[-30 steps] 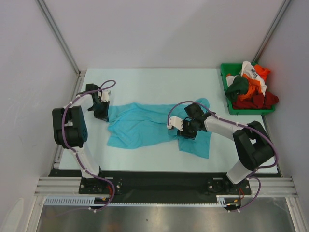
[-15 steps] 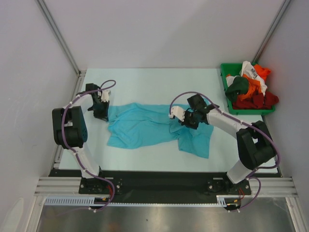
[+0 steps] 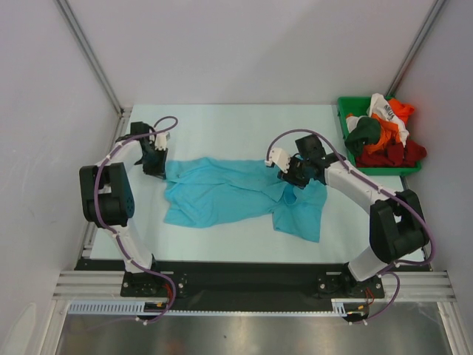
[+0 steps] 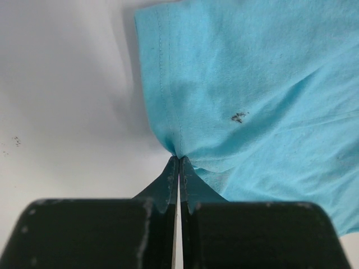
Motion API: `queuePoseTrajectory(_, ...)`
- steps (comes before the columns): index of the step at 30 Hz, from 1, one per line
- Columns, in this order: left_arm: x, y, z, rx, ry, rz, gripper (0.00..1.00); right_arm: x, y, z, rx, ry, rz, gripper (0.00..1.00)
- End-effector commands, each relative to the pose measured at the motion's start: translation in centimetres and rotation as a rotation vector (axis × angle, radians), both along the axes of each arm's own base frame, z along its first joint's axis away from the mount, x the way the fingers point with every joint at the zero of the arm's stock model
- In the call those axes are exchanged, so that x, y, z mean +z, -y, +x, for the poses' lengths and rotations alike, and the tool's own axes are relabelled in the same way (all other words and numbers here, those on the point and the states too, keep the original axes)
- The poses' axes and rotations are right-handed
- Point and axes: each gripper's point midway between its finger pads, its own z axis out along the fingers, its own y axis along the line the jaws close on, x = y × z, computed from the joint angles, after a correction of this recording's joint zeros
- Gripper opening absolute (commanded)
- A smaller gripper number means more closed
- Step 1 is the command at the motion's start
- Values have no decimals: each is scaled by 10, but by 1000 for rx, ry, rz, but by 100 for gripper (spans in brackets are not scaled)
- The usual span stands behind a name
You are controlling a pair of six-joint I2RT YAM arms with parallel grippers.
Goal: Fold and stack the t-shirts
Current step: Flatten the tshirt out
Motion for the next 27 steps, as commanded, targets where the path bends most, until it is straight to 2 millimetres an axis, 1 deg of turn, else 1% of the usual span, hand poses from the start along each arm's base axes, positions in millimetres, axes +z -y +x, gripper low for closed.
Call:
queuePoseTrajectory(1, 16, 5, 9, -33, 44, -6, 0, 21, 2, 16, -53, 89, 12, 45)
queuePoseTrajectory(2, 16, 5, 9, -36, 45, -5, 0, 27, 6, 17, -65, 96, 18, 48)
queuePoseTrajectory(3, 18, 5, 9, -35, 48, -5, 1, 39, 11, 18, -75, 112, 43, 49)
queuePoseTrajectory(4, 17, 5, 8, -34, 45, -3, 0, 43, 15, 15, -78, 108, 49, 49)
queuePoseTrajectory(6, 16, 5, 7, -37, 44, -2, 0, 42, 25, 1, -58, 75, 37, 49)
queuePoseTrajectory(7, 15, 5, 6, -35, 39, -2, 1, 40, 30, -13, -39, 57, 49, 49)
queuePoseTrajectory(8, 15, 5, 6, -36, 39, -1, 1, 35, 35, -24, -8, 44, 29, 49)
queuePoseTrajectory(9, 14, 5, 5, -35, 38, 3, 0, 34, 37, -31, 4, 52, 27, 50)
queuePoseTrajectory(10, 13, 4, 5, -35, 36, 4, 0, 26, 42, -47, 23, 44, 23, 50)
queuePoseTrajectory(11, 12, 4, 4, -34, 31, 7, 0, 25, 43, -55, 43, 51, 23, 50)
queuePoseTrajectory(12, 11, 3, 3, -33, 31, 11, 0, 19, 45, -63, 82, 57, 8, 50)
queuePoseTrajectory(13, 10, 3, 2, -34, 26, 13, 0, 14, 45, -71, 107, 52, 5, 51)
queuePoseTrajectory(14, 8, 3, -1, -34, 19, 15, 0, 3, 45, -88, 139, 33, -5, 51)
queuePoseTrajectory(16, 6, 1, -3, -34, 12, 23, 1, -6, 43, -102, 211, 26, -20, 50)
queuePoseTrajectory(17, 4, 0, -4, -32, 7, 28, 0, -15, 41, -113, 246, 26, -25, 50)
queuePoseTrajectory(19, 2, -1, -6, -34, -1, 38, 0, -20, 36, -117, 280, 62, -10, 50)
queuePoseTrajectory(20, 1, -1, -6, -34, -3, 40, 0, -19, 32, -112, 290, 100, 2, 50)
queuePoseTrajectory(21, 1, -2, -8, -33, -8, 44, 0, -28, 32, -115, 297, 87, -3, 50)
queuePoseTrajectory(27, -3, -3, -12, -41, -20, 66, 0, -42, 26, -100, 246, 19, 4, 50)
